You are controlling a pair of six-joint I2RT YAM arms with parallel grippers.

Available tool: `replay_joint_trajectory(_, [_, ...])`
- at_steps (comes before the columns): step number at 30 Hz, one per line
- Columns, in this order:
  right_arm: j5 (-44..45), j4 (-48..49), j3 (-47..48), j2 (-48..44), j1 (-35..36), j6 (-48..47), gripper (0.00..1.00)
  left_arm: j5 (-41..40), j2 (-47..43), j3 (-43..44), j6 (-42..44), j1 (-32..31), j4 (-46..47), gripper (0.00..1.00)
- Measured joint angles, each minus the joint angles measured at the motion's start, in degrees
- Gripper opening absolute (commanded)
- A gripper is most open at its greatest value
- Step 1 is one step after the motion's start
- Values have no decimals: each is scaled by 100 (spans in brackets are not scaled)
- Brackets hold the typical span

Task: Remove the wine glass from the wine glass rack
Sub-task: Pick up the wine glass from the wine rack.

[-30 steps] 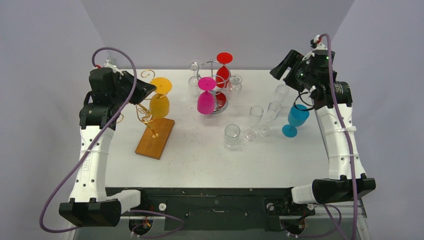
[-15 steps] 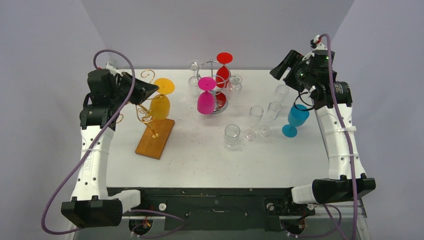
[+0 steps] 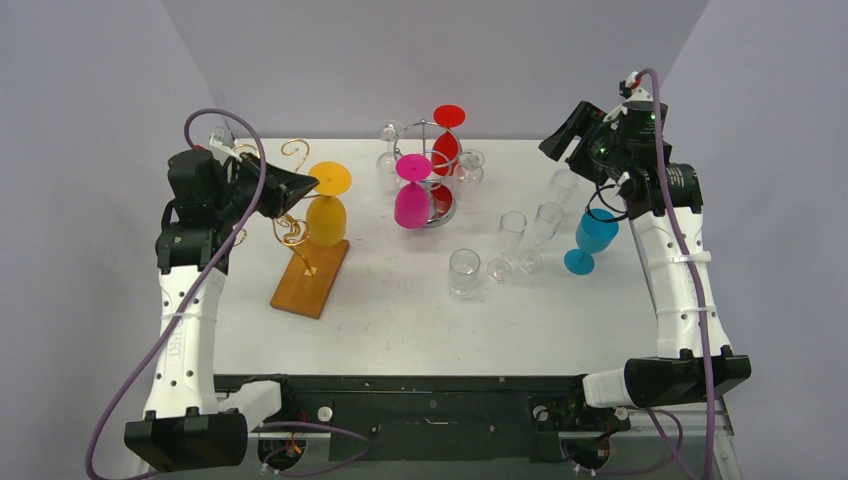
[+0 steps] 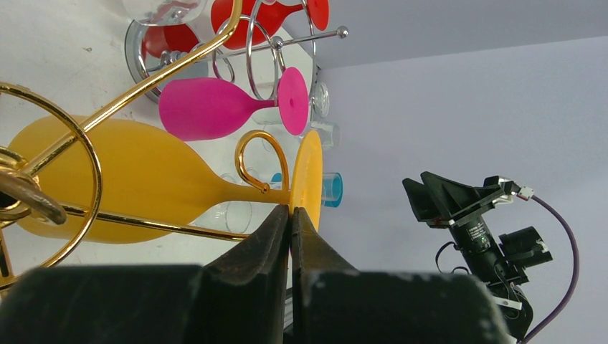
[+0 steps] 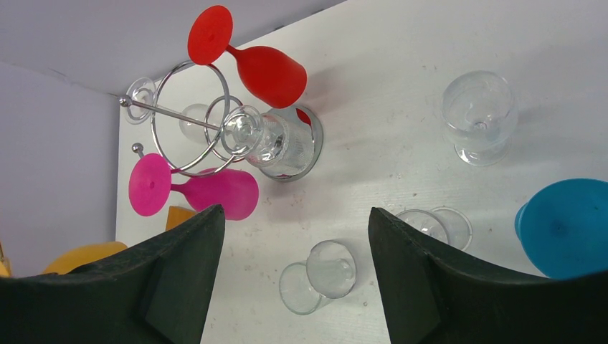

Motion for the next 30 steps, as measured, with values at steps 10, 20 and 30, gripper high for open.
replay_joint_trajectory(10, [0, 0, 0, 0, 2, 0, 68, 101, -234, -173, -98, 81, 28, 0])
replay_joint_trajectory(20, [0, 0, -2, 0, 7, -2, 68, 74, -398, -179, -116, 251, 24, 0])
replay_joint_trajectory(30, [2, 0, -2, 0, 7, -20, 68, 61, -400, -179, -192, 422, 28, 0])
